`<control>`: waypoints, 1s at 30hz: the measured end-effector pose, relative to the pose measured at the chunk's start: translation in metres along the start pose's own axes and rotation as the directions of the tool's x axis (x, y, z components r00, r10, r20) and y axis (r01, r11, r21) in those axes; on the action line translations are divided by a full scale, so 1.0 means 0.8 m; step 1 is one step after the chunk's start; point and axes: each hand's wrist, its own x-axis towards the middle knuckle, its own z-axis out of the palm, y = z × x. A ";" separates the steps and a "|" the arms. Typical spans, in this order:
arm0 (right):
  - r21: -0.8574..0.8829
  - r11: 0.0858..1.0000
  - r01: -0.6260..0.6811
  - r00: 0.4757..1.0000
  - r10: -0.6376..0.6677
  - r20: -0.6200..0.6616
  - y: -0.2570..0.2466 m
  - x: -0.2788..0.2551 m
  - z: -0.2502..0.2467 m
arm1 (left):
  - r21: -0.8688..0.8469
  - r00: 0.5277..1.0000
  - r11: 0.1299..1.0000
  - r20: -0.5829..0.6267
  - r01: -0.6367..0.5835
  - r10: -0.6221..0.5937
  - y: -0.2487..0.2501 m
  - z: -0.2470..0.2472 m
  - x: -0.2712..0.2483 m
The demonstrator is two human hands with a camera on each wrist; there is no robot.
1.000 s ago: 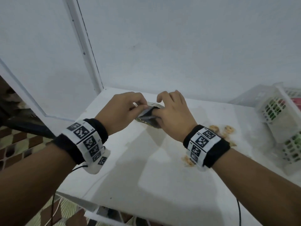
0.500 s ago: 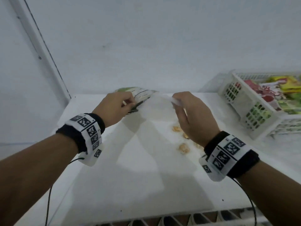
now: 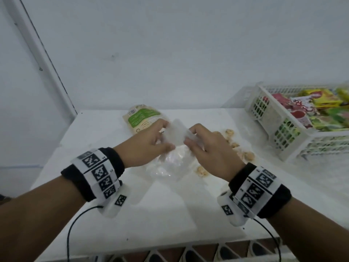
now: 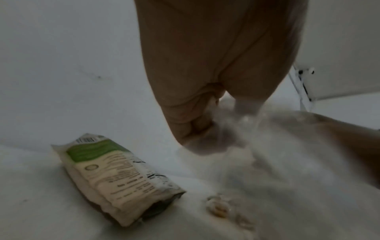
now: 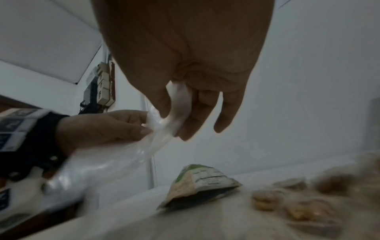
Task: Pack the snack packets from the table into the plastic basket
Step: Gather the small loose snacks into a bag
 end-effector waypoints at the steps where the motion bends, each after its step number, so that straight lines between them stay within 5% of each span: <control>1: -0.034 0.999 -0.025 0.998 0.027 0.048 0.005 -0.002 -0.003 | 0.043 1.000 0.999 -0.007 0.006 -0.006 -0.007 0.001 0.001; 7: -0.546 0.836 0.058 0.879 0.217 0.426 0.047 -0.011 -0.019 | 0.412 0.967 0.895 0.105 0.171 -0.233 -0.033 0.026 0.014; 11: -0.602 0.795 0.078 0.772 0.334 0.541 0.058 -0.005 -0.015 | 0.589 0.940 0.792 0.155 0.159 -0.304 -0.030 0.040 0.029; 16: -0.610 0.781 0.130 0.768 0.310 0.560 0.061 0.012 -0.005 | 0.730 0.937 0.673 0.145 0.116 -0.318 -0.027 0.048 0.040; 20: -0.595 0.796 0.112 0.752 0.323 0.574 0.063 0.020 -0.002 | 0.815 0.982 0.574 0.040 0.076 -0.187 -0.032 0.050 0.037; 23: -0.580 0.809 0.094 0.737 0.335 0.587 0.065 0.021 -0.004 | 0.748 0.994 0.658 -0.010 0.081 -0.111 -0.026 0.055 0.028; 26: -0.565 0.815 0.130 0.729 0.308 0.612 0.063 0.021 -0.004 | 0.646 0.982 0.757 0.059 0.097 -0.177 -0.016 0.067 0.011; 30: -0.569 0.803 0.176 0.724 0.286 0.628 0.060 0.024 -0.001 | 0.724 0.947 0.676 0.105 0.136 -0.304 -0.022 0.087 -0.009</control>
